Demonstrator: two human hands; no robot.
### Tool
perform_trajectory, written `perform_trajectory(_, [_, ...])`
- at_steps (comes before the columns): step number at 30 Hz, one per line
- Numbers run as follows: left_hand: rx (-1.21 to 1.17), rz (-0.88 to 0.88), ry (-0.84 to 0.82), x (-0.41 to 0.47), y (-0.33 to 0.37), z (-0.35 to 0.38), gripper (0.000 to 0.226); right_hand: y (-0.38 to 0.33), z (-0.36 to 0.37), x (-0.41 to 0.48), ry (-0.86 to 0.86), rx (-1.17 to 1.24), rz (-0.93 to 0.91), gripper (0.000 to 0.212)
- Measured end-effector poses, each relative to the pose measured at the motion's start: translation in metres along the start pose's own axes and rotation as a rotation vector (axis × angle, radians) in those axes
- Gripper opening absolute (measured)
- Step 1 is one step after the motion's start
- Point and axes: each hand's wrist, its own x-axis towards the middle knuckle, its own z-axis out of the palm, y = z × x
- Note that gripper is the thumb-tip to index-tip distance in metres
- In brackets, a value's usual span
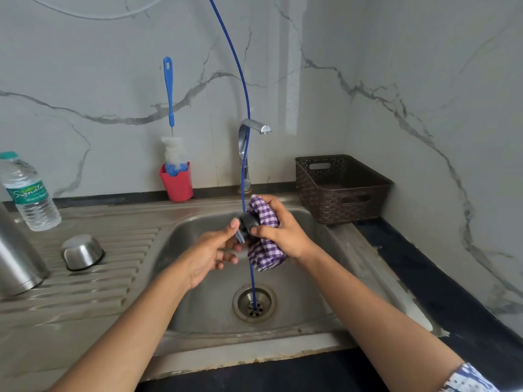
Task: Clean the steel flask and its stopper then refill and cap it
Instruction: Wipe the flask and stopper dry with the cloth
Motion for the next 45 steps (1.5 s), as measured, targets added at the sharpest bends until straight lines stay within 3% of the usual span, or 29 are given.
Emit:
perform_trajectory(2, [-0.049, 0.063, 0.088, 0.001, 0.0, -0.003, 0.09, 0.002, -0.003, 0.001, 0.088, 0.051, 0.015, 0.054])
perform_trajectory(5, [-0.142, 0.142, 0.137, 0.001, -0.001, 0.0, 0.044, 0.006, -0.001, 0.0, 0.132, 0.11, -0.007, 0.051])
perform_trajectory(6, [-0.153, 0.167, 0.156, 0.001, -0.001, 0.003, 0.038, 0.006, 0.003, -0.001, 0.144, 0.132, -0.006, 0.048])
perform_trajectory(15, [-0.069, 0.36, 0.239, 0.005, -0.003, 0.002, 0.036, 0.001, 0.007, -0.004, 0.111, 0.184, 0.066, 0.038])
perform_trajectory(18, [-0.103, 0.327, 0.293, 0.008, -0.004, -0.001, 0.029, -0.006, 0.006, -0.004, 0.237, 0.227, 0.114, 0.029])
perform_trajectory(19, [-0.124, 0.311, 0.304, 0.009, -0.004, -0.002, 0.026, -0.007, 0.007, -0.006, 0.293, 0.156, 0.072, 0.031])
perform_trajectory(21, [-0.176, 0.282, 0.299, 0.009, -0.003, 0.0, 0.02, -0.01, 0.008, -0.011, 0.318, -0.211, -0.166, 0.039])
perform_trajectory(23, [-0.245, 0.262, 0.26, 0.008, -0.002, 0.003, 0.017, -0.005, 0.014, -0.013, 0.204, -0.66, -0.422, 0.046])
perform_trajectory(24, [-0.267, 0.263, 0.235, 0.007, -0.001, 0.004, 0.018, 0.002, 0.017, -0.011, 0.145, -0.774, -0.479, 0.048])
perform_trajectory(30, [-0.16, 0.286, 0.23, 0.006, -0.006, 0.003, 0.03, 0.005, 0.021, -0.001, 0.195, -0.371, -0.143, 0.031])
perform_trajectory(34, [-0.336, 0.147, 0.22, 0.008, -0.006, 0.01, 0.005, 0.014, 0.02, -0.012, 0.131, -0.742, -0.459, 0.044])
perform_trajectory(36, [-0.388, 0.098, 0.194, 0.008, -0.006, 0.013, 0.008, 0.02, 0.018, -0.009, 0.141, -0.786, -0.523, 0.045])
perform_trajectory(40, [-0.227, 0.228, 0.226, 0.006, -0.005, 0.008, 0.019, 0.009, 0.025, -0.001, 0.255, -0.39, -0.21, 0.032])
perform_trajectory(41, [-0.203, 0.244, 0.236, 0.005, -0.005, 0.007, 0.022, 0.009, 0.026, -0.002, 0.255, -0.4, -0.189, 0.032])
perform_trajectory(45, [-0.384, 0.139, 0.216, 0.004, -0.005, 0.012, 0.007, 0.015, 0.018, -0.012, 0.141, -0.76, -0.557, 0.046])
